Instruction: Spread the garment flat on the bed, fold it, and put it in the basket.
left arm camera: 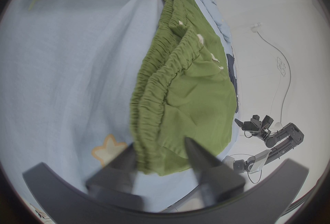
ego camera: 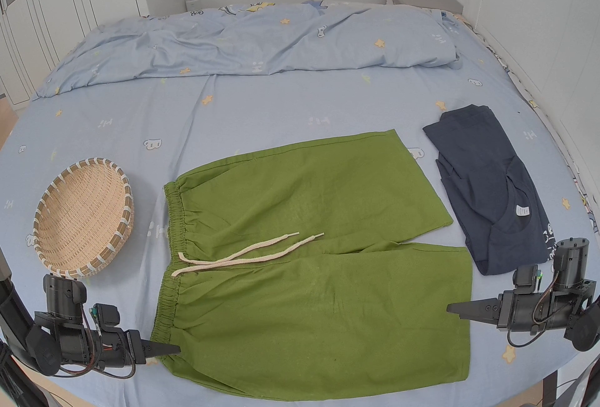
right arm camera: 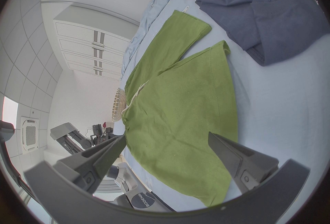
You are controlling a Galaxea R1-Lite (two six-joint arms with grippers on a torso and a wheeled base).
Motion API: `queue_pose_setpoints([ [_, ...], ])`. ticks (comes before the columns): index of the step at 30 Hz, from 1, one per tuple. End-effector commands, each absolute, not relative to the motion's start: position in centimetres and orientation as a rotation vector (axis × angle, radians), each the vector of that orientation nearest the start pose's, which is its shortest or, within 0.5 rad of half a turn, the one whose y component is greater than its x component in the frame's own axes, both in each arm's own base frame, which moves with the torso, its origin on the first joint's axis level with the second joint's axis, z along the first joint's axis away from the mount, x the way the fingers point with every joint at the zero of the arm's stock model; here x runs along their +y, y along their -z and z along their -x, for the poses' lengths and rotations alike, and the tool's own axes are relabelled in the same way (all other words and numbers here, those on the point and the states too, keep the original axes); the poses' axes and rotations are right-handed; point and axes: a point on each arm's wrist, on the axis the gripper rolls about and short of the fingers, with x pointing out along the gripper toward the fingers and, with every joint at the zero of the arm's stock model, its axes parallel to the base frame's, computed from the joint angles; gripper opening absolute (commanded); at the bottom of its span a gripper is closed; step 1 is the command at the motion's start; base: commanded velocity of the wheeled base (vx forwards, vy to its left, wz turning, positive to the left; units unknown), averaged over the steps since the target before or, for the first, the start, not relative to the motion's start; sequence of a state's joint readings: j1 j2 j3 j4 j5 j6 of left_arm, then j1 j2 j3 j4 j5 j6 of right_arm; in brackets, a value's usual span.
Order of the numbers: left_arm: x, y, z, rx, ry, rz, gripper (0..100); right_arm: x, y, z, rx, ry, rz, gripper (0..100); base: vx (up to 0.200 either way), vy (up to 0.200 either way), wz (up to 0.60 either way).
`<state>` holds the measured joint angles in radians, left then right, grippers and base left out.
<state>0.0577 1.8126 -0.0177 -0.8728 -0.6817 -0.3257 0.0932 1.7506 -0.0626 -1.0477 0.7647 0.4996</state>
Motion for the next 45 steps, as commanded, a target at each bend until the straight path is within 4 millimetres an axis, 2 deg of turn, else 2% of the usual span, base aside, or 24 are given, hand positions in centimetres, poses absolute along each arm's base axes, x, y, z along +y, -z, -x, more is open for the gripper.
queue_pose_setpoints([
  [1, -0.3, -2.1, -16.7, 0.987, 0.419, 0.646, 0, 3.1, -5.1, -17.6, 0.851, -0.646, -0.680, 100, 0.000, 0.000, 0.00],
  [8, -0.3, -2.2, -16.5, 0.980, 0.419, 0.645, 0, 2.2, -4.7, -16.9, 0.853, -0.601, -0.664, 100, 0.000, 0.000, 0.00],
  [10, -0.3, -2.2, -16.4, 0.984, 0.418, 0.649, 0, 1.6, -4.1, -16.3, 0.913, -0.529, -0.677, 100, 0.000, 0.000, 0.00],
  [13, -0.3, -2.2, -16.2, 0.998, 0.418, 0.650, 0, 1.3, -3.6, -15.8, 0.958, -0.516, -0.658, 100, 0.000, 0.000, 0.00],
  [20, -0.4, -2.7, -16.0, 0.985, 0.459, 0.659, 0, 1.0, -2.0, -14.2, 1.103, -0.515, -0.491, 100, 0.000, 0.000, 0.00],
  [25, -0.6, -2.7, -16.0, 0.985, 0.467, 0.657, 0, 1.6, -1.1, -14.2, 1.170, -0.550, -0.480, 100, 0.000, 0.000, 0.00],
  [32, -0.6, -2.7, -15.9, 0.984, 0.468, 0.656, 0, 3.2, -1.1, -14.0, 1.200, -0.657, -0.434, 100, 0.000, 0.000, 0.00],
  [45, -0.5, -2.8, -16.0, 0.978, 0.466, 0.656, 0, 3.6, -1.0, -14.2, 1.205, -0.719, -0.470, 100, 0.000, 0.000, 0.00],
])
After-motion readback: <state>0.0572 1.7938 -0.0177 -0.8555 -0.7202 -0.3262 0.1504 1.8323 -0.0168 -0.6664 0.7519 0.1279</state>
